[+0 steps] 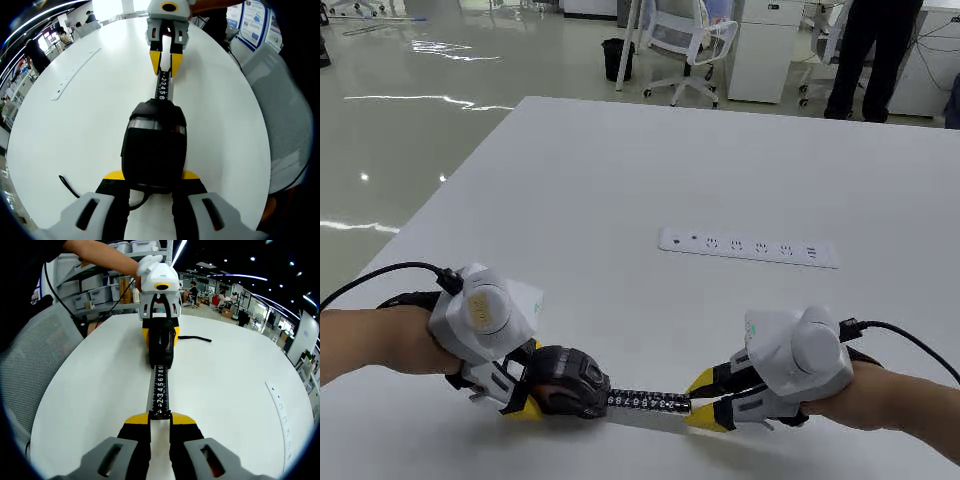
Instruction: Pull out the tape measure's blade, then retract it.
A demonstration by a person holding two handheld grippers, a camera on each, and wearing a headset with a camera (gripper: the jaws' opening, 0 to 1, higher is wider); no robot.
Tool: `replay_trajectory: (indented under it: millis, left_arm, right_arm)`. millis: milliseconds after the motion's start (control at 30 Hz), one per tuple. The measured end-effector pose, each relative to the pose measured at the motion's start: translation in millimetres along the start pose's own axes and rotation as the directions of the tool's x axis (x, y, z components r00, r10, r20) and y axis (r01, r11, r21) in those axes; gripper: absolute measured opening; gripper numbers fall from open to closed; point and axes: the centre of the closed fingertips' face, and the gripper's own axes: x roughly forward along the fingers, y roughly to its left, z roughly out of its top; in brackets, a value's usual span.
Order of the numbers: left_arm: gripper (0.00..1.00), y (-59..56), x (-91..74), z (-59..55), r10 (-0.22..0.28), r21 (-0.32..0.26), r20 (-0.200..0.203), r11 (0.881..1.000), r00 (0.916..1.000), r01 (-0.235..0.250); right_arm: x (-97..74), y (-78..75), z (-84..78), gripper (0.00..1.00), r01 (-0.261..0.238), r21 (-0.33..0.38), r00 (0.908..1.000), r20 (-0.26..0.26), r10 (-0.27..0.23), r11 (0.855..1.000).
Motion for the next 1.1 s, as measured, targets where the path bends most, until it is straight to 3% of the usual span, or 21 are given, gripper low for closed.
replay_trajectory:
  millis: [1100]
  left_arm:
    - [0.27,0.6,0.7,0.0,0.004,-0.005,-0.001,1.000,1.0000,-0.004]
  right_arm:
    - [-6.7,-1.9,-5.8,0.12,0.003,-0.013,0.9999,-0.010,-0.003,1.000]
